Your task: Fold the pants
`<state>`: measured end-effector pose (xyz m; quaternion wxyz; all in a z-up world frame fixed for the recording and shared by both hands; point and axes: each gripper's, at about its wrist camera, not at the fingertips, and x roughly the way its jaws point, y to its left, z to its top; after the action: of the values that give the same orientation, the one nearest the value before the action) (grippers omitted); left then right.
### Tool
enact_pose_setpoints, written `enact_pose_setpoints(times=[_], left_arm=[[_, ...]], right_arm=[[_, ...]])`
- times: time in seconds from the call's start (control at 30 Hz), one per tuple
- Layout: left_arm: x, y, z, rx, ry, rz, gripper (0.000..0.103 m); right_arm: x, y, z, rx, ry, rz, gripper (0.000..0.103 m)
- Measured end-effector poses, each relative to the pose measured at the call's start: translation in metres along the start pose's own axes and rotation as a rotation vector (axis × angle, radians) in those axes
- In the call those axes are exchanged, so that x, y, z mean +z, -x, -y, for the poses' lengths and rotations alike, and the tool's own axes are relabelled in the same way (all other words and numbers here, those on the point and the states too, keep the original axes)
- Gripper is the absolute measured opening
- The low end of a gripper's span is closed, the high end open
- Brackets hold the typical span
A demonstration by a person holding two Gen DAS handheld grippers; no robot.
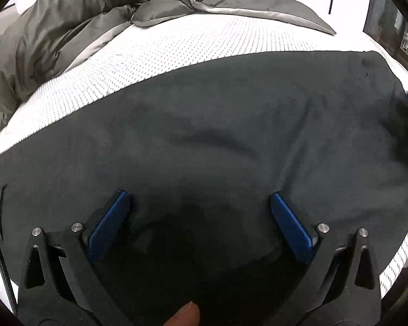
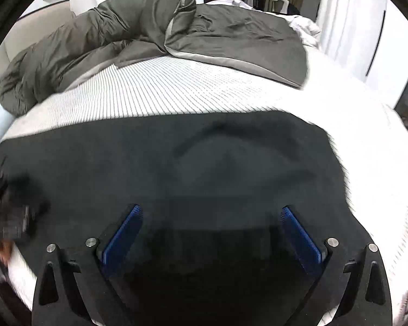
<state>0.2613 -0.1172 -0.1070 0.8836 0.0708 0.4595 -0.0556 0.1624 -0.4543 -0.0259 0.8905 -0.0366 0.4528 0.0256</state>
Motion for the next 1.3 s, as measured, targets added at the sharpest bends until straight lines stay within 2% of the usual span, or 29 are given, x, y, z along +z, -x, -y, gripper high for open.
enact_pose_setpoints(times=[0.03, 0.13, 0.17, 0.27, 0.37, 0.43, 0.5, 0.57, 0.6, 0.7, 0.77, 0.8, 0.83, 0.93, 0.97, 1.1, 1.13, 1.17, 1.23, 1.3], left_arm=[[-0.002, 0.001, -0.001, -0.002, -0.006, 0.000, 0.103], [-0.010, 0.009, -0.002, -0.014, -0.040, -0.005, 0.103], [-0.013, 0.011, -0.004, -0.021, -0.045, -0.005, 0.103], [-0.011, 0.023, -0.017, -0.026, -0.026, 0.024, 0.103], [0.004, 0.024, -0.038, 0.033, -0.006, 0.042, 0.103], [0.014, 0.014, -0.058, 0.089, 0.013, 0.019, 0.103], [0.016, -0.001, -0.084, 0.138, 0.078, -0.032, 0.103], [0.011, -0.007, -0.108, 0.096, 0.151, -0.065, 0.103], [0.009, -0.004, -0.119, 0.084, 0.183, -0.064, 0.103], [0.008, 0.003, -0.137, 0.176, 0.201, -0.046, 0.103], [0.004, 0.000, -0.147, 0.163, 0.223, -0.057, 0.103], [0.003, 0.000, -0.152, 0.156, 0.238, -0.056, 0.103], [0.002, 0.000, -0.157, 0.159, 0.258, -0.055, 0.103], [-0.004, 0.006, -0.167, 0.175, 0.285, -0.047, 0.103], [-0.006, 0.008, -0.168, 0.192, 0.287, -0.046, 0.103], [-0.013, 0.020, -0.174, 0.373, 0.269, -0.040, 0.102], [-0.012, 0.024, -0.175, 0.365, 0.267, -0.022, 0.102], [-0.014, 0.032, -0.168, 0.320, 0.264, 0.002, 0.102], [-0.014, 0.048, -0.139, 0.163, 0.200, 0.066, 0.102], [-0.018, 0.056, -0.105, 0.070, 0.108, 0.103, 0.102]], right_arm=[[0.007, -0.017, -0.004, 0.008, -0.001, -0.017, 0.102], [0.017, -0.057, -0.007, -0.099, -0.001, -0.092, 0.102], [0.013, -0.063, -0.008, -0.110, -0.002, -0.106, 0.102], [0.009, -0.054, -0.008, -0.136, 0.016, -0.140, 0.102], [-0.005, -0.042, -0.011, -0.131, 0.058, -0.154, 0.102], [-0.010, -0.037, -0.009, -0.125, 0.072, -0.155, 0.102], [-0.022, -0.030, -0.010, -0.121, 0.069, -0.151, 0.102], [-0.025, -0.026, -0.011, -0.113, 0.094, -0.152, 0.102], [-0.023, -0.020, -0.011, -0.111, 0.101, -0.142, 0.102], [-0.008, -0.009, -0.007, -0.125, 0.101, -0.055, 0.102], [0.002, -0.022, 0.002, -0.085, 0.037, -0.041, 0.102], [0.001, -0.035, 0.006, -0.066, 0.001, -0.080, 0.102], [-0.003, -0.052, 0.009, -0.073, -0.007, -0.137, 0.102], [-0.004, -0.048, 0.001, -0.128, 0.039, -0.131, 0.102], [-0.003, -0.042, -0.002, -0.159, 0.048, -0.128, 0.101], [-0.006, -0.036, -0.020, -0.265, 0.107, -0.122, 0.102], [-0.006, -0.031, -0.030, -0.282, 0.123, -0.111, 0.102], [-0.005, -0.027, -0.037, -0.262, 0.133, -0.103, 0.102], [-0.006, -0.010, -0.067, -0.118, 0.171, -0.053, 0.102], [-0.009, -0.001, -0.091, -0.014, 0.214, -0.029, 0.102]])
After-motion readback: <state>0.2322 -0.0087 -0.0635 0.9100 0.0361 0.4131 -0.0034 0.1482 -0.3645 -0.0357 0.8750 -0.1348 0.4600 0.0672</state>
